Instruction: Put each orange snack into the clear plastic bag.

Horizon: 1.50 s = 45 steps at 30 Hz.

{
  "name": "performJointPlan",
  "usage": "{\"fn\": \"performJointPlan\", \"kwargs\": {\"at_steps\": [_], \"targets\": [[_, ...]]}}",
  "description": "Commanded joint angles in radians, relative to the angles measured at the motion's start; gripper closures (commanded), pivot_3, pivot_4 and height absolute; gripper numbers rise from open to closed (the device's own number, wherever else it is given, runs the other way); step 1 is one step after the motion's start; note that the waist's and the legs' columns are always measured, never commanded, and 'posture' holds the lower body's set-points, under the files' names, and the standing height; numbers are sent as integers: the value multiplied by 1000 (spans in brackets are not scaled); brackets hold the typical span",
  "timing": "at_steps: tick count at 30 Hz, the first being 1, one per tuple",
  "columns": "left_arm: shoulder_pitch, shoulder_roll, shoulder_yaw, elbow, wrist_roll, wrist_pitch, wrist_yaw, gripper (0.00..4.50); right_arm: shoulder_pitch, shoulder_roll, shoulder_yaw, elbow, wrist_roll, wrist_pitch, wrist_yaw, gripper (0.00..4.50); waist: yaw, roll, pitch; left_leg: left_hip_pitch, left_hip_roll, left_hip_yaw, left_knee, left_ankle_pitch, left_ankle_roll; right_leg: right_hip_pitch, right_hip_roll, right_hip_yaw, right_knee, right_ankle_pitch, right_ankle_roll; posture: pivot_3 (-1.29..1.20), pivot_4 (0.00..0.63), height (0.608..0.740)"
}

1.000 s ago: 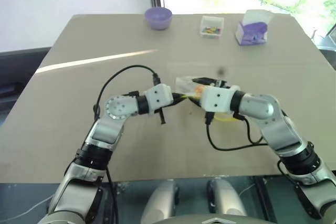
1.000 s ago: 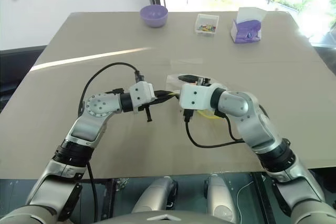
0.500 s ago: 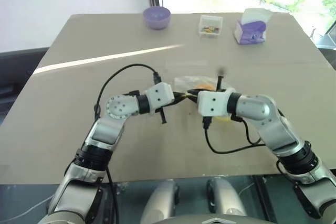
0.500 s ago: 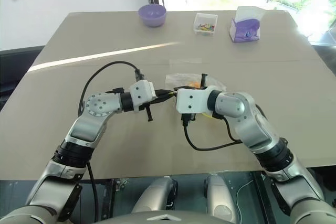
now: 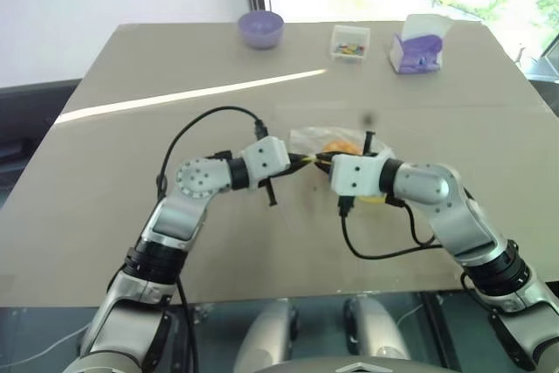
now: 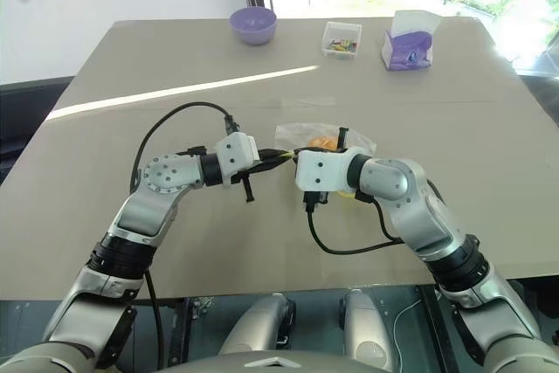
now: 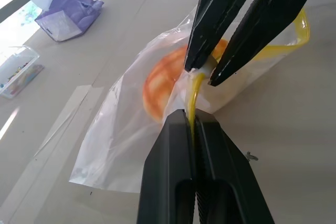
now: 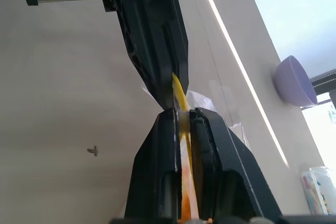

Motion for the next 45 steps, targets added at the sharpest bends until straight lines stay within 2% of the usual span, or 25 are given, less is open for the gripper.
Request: {"fn": "performJointPlan", "kwargs": {"at_steps": [1,14,15,35,45], "targets": [[-18,4,20,-39,-11,-9,3,4500,-11,10,-24,-19,-5,25,-9,4059,0,0,0,0,0,0,0,0,0,0,0,0,0,0,0,0,150,740],[-15,1,18,-48,-9,-7,6,4500,4,35,-14,-43,14,102,0,4059,0,0,0,0,0,0,0,0,0,0,0,0,0,0,0,0,150,740],[-14,1,18,-49,-10,-6,6,4500,4,36,-14,-43,14,104,-1,4291,0,0,0,0,0,0,0,0,0,0,0,0,0,0,0,0,150,740],[-9,6,27,-45,-14,-9,6,4500,11,27,-20,-48,2,127,-12,4291,0,0,0,0,0,0,0,0,0,0,0,0,0,0,0,0,150,740],[-7,32,54,-2,-18,-47,-6,4500,49,-52,-58,-22,-27,130,-24,4291,0,0,0,0,0,0,0,0,0,0,0,0,0,0,0,0,150,740]]}}
